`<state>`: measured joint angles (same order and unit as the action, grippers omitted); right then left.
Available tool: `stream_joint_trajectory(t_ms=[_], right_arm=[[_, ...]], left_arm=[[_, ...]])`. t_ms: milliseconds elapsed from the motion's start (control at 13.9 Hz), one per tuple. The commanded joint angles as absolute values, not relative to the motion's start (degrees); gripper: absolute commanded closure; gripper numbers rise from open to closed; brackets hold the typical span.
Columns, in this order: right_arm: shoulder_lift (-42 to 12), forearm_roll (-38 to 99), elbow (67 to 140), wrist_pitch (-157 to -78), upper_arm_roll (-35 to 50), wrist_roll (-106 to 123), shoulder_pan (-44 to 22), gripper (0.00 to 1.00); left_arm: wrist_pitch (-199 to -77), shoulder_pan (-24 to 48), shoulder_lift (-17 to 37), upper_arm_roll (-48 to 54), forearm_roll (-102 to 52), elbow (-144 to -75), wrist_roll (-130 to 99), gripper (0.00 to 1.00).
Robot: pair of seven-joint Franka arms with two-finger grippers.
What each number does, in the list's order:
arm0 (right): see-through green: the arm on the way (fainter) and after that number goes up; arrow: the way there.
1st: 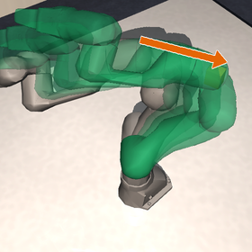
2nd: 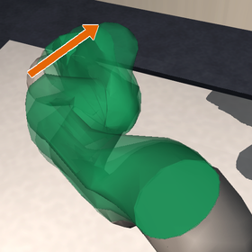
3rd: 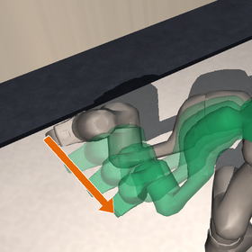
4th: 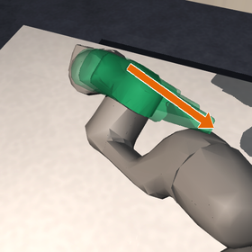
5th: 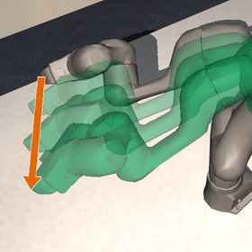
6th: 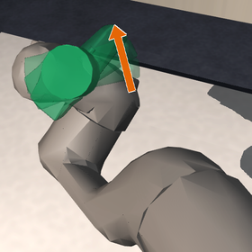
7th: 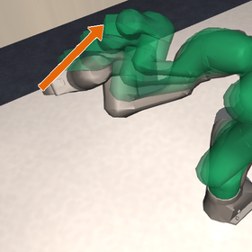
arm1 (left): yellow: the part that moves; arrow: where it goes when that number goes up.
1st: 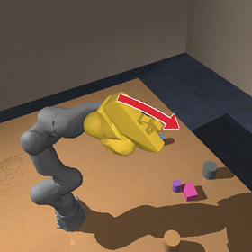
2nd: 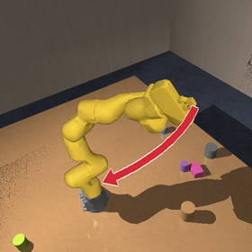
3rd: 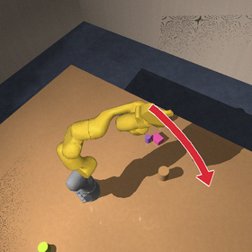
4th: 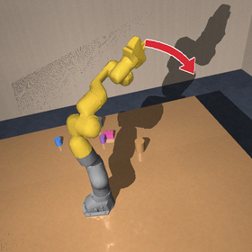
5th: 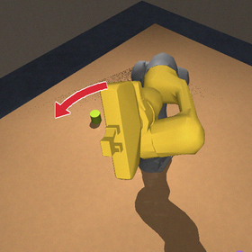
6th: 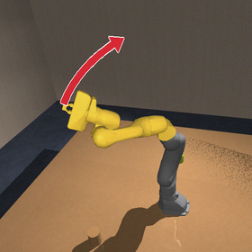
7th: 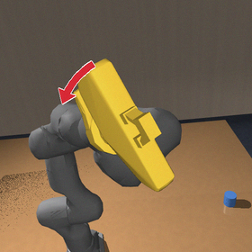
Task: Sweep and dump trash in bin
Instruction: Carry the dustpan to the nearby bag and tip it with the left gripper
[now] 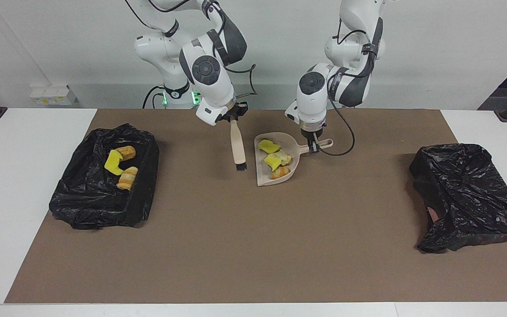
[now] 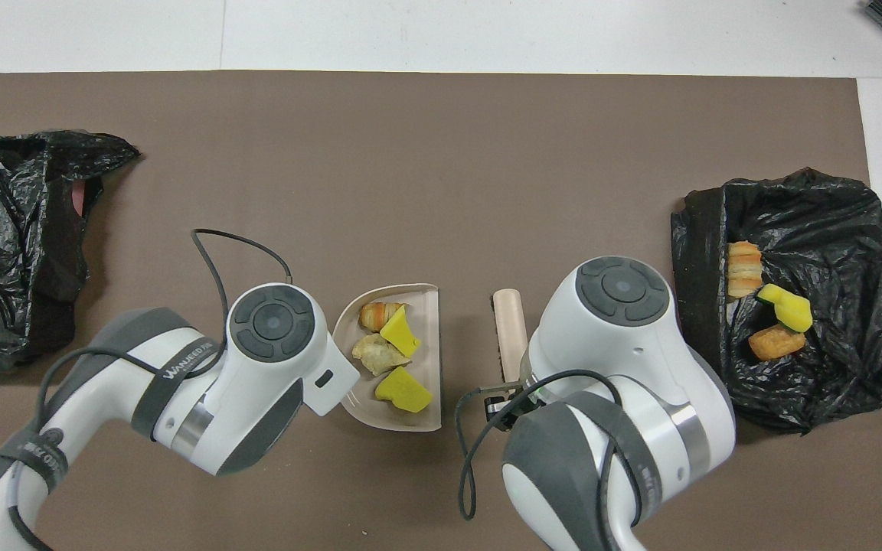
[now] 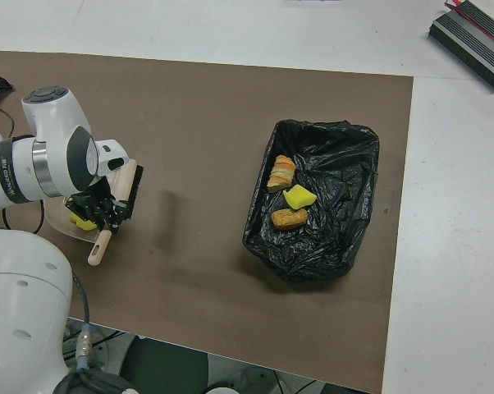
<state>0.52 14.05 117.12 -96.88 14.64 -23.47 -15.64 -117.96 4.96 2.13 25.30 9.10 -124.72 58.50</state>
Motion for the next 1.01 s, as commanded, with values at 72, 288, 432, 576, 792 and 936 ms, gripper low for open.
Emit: stream_joint_trajectory(t_ms=[72,288,432,576,792,936], right_arm=[[6.67,14.32,122.59,-96.86,15.38,-31.98,-20.83,1.0],[5.02,18.8,124.71,-100.69,15.47,-32.86,-27.03,1.0],[1.6,20.47,124.81,-106.58,15.56,-37.51,-30.05,1.0],[-1.74,20.74,124.8,-111.77,15.56,-39.98,-34.7,1.0],[-2.63,20.74,125.15,-112.67,15.47,-39.99,-34.8,1.0],[-3.6,20.83,126.11,-116.16,15.56,-40.08,-34.8,1.0]], left_arm=[[-117.86,5.45,-1.05,18.65,8.35,-124.1,69.32,1.0],[-117.16,5.62,-4.38,10.93,4.41,-124.1,81.44,1.0],[-113.92,6.23,-6.15,4.34,4.04,-123.23,83.75,1.0],[-111.63,6.68,-6.33,-2.77,4.04,-120.77,89.26,1.0],[-112.14,6.68,-5.89,-12.53,4.04,-118.48,94.66,1.0],[-113.81,6.59,-5.19,-17.9,4.04,-116.47,94.83,1.0]])
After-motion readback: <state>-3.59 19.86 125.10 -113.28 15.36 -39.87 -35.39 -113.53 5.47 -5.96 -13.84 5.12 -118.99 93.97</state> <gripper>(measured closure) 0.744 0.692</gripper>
